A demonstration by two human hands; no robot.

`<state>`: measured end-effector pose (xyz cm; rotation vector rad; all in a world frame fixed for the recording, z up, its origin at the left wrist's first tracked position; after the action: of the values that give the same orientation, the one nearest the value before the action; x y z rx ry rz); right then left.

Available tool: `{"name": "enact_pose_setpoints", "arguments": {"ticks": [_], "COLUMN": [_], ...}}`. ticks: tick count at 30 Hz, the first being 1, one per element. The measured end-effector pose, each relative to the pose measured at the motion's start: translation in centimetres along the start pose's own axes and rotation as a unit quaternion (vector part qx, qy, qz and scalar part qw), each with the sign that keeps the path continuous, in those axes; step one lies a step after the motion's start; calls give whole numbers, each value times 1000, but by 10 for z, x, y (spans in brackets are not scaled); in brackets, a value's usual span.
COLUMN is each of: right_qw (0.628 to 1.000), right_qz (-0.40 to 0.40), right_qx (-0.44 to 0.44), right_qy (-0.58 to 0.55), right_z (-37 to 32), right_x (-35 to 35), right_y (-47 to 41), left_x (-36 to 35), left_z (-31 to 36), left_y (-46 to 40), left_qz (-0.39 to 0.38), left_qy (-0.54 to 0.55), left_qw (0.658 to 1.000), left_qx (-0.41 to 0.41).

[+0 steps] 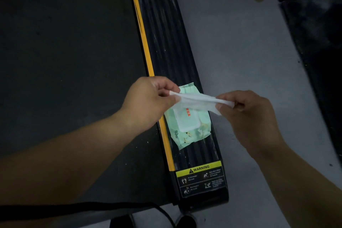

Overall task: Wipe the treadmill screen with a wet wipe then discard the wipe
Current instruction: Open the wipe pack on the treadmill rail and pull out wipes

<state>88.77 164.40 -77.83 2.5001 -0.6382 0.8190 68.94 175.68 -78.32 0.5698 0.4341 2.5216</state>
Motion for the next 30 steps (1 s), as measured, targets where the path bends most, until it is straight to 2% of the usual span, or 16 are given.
{"name": "enact_pose_setpoints", "arguments": {"ticks": [2,4,7,11,14,17,20,22,24,26,28,30], "right_qw": [1000,996,974,962,957,962,956,942,935,928,901,835], "right_qz": [15,-2,-26,-23,-54,-78,-165,-236,-273,-288,-299,-295], "right_qx": [4,-28,-81,-90,-95,-79,-50,-33,-20,-29,-70,-169], "right_qy": [6,-86,-212,-256,-267,-249,-237,-235,-226,-236,-305,-434], "right_z": [-1,-2,-2,-2,-4,-5,-15,-24,-31,-32,-27,-16], "right_x": [1,0,-2,-7,-10,-6,-1,3,5,4,-1,-12], "right_y": [-1,-2,-3,-3,0,-4,-7,-7,-6,-10,-11,-8], "left_x": [0,-2,-5,-7,-9,-9,-10,-15,-19,-19,-16,-14], "left_z": [1,2,2,3,4,3,4,7,10,12,11,9], "left_y": [1,1,-2,-3,0,-1,-2,-2,1,2,2,3], "left_qz": [18,19,10,-12,-34,-72,-137,-202,-266,-275,-252,-217], "left_qy": [-22,-4,93,163,190,146,113,112,127,152,199,249], "left_qw": [999,1000,994,979,968,974,975,964,946,938,933,927], "left_qx": [-22,-20,47,126,158,154,134,133,137,145,162,178]}}
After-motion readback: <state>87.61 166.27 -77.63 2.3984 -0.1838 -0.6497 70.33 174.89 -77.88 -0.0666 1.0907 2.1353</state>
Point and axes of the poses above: each hand's wrist, its own y-axis away from the middle knuckle, its own x-axis out of the back of the hand, z = x × y, the point moved 3 cm from there along -y, towards the middle knuckle, and after that the axes turned 5 degrees about y, right-handed, at the moved point
